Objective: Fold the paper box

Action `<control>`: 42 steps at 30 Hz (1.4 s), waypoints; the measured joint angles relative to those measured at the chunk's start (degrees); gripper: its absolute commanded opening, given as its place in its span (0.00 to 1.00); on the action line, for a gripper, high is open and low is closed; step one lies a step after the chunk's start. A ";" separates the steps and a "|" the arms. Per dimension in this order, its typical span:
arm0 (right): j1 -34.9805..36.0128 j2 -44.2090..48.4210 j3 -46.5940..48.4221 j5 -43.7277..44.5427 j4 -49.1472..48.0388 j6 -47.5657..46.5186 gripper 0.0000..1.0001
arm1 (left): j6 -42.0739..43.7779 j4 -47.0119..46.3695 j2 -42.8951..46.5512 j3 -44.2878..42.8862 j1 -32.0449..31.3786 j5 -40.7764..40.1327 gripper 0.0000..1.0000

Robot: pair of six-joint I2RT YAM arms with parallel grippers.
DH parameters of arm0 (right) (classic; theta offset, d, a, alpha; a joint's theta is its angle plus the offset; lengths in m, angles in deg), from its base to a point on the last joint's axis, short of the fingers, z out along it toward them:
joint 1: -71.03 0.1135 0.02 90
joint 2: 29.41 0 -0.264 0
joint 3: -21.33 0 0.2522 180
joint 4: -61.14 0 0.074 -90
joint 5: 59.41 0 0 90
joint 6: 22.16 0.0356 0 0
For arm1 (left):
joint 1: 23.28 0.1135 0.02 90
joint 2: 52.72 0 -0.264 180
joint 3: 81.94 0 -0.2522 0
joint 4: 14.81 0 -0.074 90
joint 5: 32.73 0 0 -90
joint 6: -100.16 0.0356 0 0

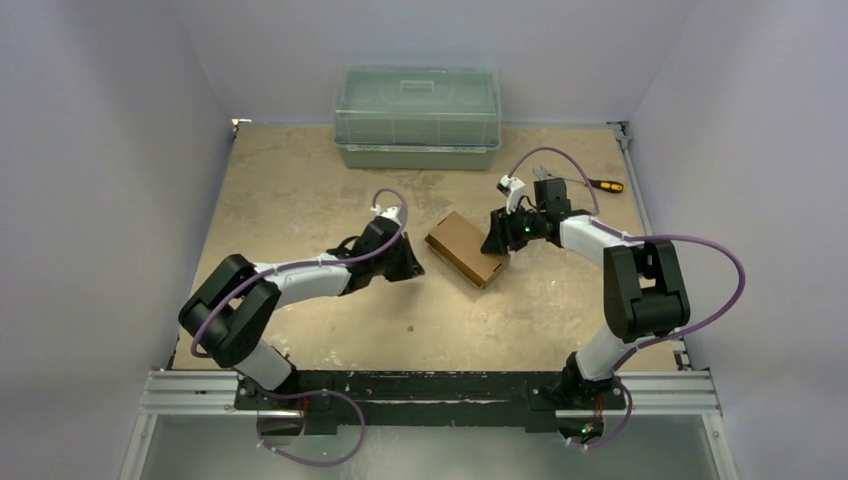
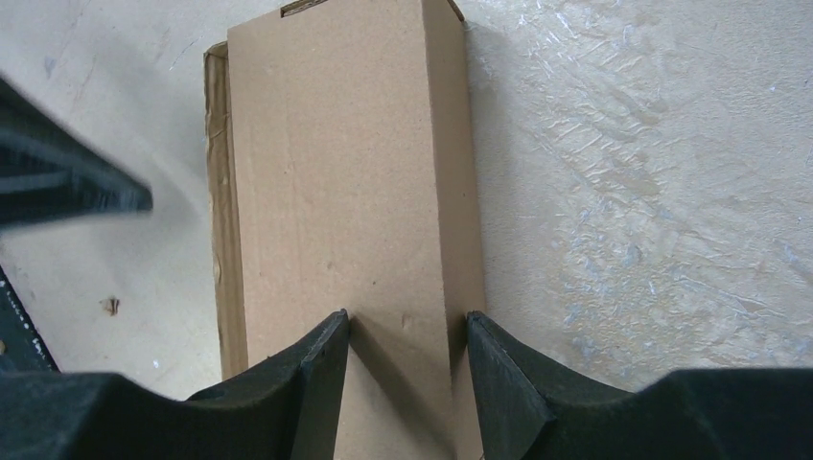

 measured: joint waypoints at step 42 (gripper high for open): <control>1.51 0.00 0.00 -1.03 1.11 -0.50 0.57 | -8.63 12.90 -22.05 -28.39 8.46 -1.53 0.00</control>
